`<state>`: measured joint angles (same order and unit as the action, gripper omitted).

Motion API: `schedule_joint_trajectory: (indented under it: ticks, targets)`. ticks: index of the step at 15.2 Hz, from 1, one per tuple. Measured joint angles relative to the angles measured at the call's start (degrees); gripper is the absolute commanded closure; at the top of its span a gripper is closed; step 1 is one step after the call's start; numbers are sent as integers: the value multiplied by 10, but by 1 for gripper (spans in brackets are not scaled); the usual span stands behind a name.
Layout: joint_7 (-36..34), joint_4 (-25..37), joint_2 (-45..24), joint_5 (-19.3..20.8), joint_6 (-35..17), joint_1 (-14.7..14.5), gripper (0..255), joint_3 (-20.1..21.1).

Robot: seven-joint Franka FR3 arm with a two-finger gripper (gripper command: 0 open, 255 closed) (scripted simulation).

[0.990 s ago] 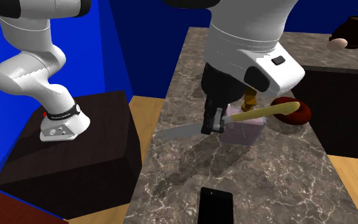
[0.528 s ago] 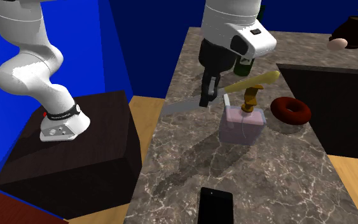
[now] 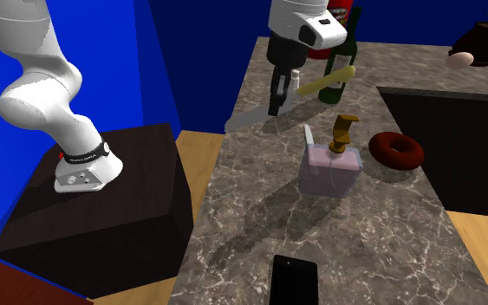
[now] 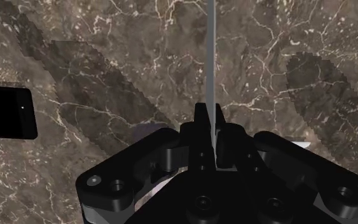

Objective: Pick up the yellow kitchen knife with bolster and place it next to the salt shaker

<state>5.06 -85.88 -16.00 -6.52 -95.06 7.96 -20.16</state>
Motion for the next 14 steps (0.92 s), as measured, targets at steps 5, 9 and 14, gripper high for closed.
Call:
schedule_joint_trajectory:
  ticks: [5, 9, 14]
  targets:
    - [-64, -12, 14, 4, -2, -42, 255, 22]
    - [-114, -13, 14, 3, -6, -74, 255, 42]
    - [-175, -2, 8, 2, -6, -112, 255, 65]
